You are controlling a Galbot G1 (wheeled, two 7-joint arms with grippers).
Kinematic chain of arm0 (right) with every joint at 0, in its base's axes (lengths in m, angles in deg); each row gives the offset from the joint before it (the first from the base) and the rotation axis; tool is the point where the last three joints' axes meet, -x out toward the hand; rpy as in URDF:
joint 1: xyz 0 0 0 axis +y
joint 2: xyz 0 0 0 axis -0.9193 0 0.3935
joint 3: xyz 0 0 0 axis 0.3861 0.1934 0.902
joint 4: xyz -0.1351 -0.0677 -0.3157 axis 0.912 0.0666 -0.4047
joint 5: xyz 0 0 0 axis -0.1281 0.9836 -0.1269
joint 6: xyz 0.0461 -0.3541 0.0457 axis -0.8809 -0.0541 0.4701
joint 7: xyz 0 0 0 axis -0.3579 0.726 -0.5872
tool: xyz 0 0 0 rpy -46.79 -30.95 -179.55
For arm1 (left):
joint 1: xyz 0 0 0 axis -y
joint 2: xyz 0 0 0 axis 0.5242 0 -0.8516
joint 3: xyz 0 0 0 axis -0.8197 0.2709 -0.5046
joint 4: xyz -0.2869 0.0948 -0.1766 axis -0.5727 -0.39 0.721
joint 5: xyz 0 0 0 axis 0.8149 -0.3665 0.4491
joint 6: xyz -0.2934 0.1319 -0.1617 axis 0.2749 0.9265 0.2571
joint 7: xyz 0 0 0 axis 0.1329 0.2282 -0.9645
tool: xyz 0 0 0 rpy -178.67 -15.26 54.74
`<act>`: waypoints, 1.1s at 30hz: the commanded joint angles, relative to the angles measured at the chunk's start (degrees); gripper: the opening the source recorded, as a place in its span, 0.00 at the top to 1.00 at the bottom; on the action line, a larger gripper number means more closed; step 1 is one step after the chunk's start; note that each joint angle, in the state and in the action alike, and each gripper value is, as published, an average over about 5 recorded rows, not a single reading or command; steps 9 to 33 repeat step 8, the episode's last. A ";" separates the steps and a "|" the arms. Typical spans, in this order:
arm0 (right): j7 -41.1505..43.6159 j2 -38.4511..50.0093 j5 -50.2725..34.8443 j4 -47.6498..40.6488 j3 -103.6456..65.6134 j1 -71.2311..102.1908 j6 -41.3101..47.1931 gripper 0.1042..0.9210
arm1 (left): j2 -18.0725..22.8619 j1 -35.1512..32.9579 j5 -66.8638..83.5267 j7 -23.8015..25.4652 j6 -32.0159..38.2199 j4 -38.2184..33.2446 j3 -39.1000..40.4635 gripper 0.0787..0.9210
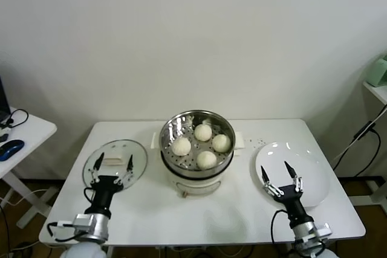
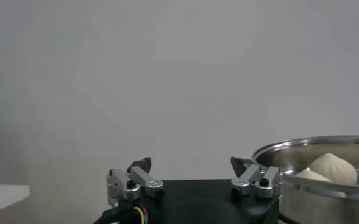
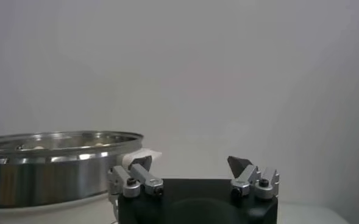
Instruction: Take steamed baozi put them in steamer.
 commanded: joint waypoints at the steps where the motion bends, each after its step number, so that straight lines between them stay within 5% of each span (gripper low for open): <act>1: -2.56 -0.41 0.12 0.99 1.06 3.08 -1.07 0.12 | -0.06 -0.13 1.32 0.11 -0.62 -0.34 -0.83 0.12; 33: -2.55 -0.54 0.17 1.67 1.18 3.22 -0.97 0.12 | -0.11 -1.40 0.47 -0.01 -0.05 -1.33 -0.83 0.12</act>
